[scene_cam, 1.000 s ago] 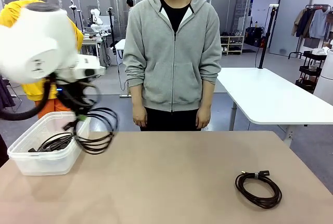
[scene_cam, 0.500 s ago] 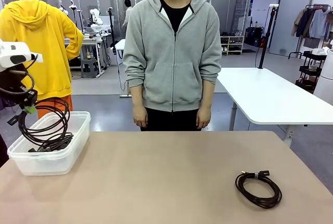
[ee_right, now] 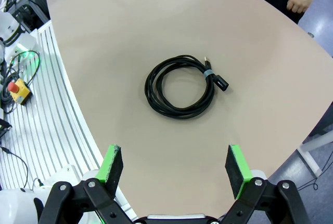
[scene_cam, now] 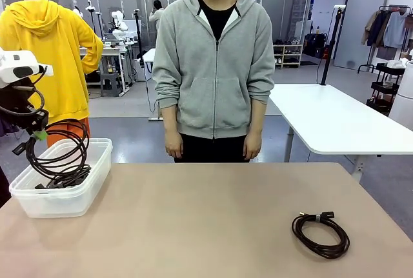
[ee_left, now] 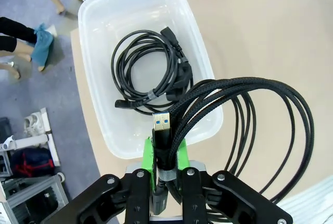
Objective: Organize and store the cables.
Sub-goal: Place the USB Extension Cable into the Organizing box.
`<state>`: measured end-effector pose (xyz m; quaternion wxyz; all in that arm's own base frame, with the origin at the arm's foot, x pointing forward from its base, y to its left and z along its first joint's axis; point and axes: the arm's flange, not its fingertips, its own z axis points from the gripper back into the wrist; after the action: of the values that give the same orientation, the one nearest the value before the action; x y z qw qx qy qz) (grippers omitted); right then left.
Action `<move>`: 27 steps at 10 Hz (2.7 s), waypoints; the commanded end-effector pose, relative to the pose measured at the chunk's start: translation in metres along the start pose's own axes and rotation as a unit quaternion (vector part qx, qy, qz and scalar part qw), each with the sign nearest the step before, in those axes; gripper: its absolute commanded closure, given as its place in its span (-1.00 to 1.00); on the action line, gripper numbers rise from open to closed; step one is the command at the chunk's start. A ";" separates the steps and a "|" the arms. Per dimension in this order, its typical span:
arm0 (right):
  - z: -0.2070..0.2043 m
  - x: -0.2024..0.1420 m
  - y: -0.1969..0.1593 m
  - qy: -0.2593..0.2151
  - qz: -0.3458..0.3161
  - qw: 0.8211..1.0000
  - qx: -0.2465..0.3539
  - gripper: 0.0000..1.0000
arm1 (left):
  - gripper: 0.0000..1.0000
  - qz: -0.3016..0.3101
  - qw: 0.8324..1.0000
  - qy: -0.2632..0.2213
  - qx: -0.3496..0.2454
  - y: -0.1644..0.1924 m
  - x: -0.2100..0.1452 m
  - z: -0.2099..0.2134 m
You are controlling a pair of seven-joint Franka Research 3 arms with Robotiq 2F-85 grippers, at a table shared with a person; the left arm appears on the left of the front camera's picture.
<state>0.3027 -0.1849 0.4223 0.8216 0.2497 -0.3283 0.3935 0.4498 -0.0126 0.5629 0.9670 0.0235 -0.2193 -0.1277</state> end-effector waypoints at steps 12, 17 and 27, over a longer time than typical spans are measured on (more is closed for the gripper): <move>0.000 -0.001 0.000 -0.009 0.008 1.000 0.000 -1.00 | 0.61 0.122 0.991 0.037 -0.040 0.109 0.060 -0.164; 0.000 -0.001 0.000 -0.009 0.008 1.000 0.000 -1.00 | -1.00 0.117 0.992 0.034 -0.016 0.107 0.066 -0.161; 0.000 -0.001 0.000 -0.009 0.008 1.000 0.000 -1.00 | -1.00 0.106 0.993 0.039 -0.031 0.103 0.069 -0.160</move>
<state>0.3027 -0.1849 0.4224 0.8216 0.2497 -0.3284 0.3934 0.6031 0.0636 0.4582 0.9830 -0.0306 -0.1784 -0.0292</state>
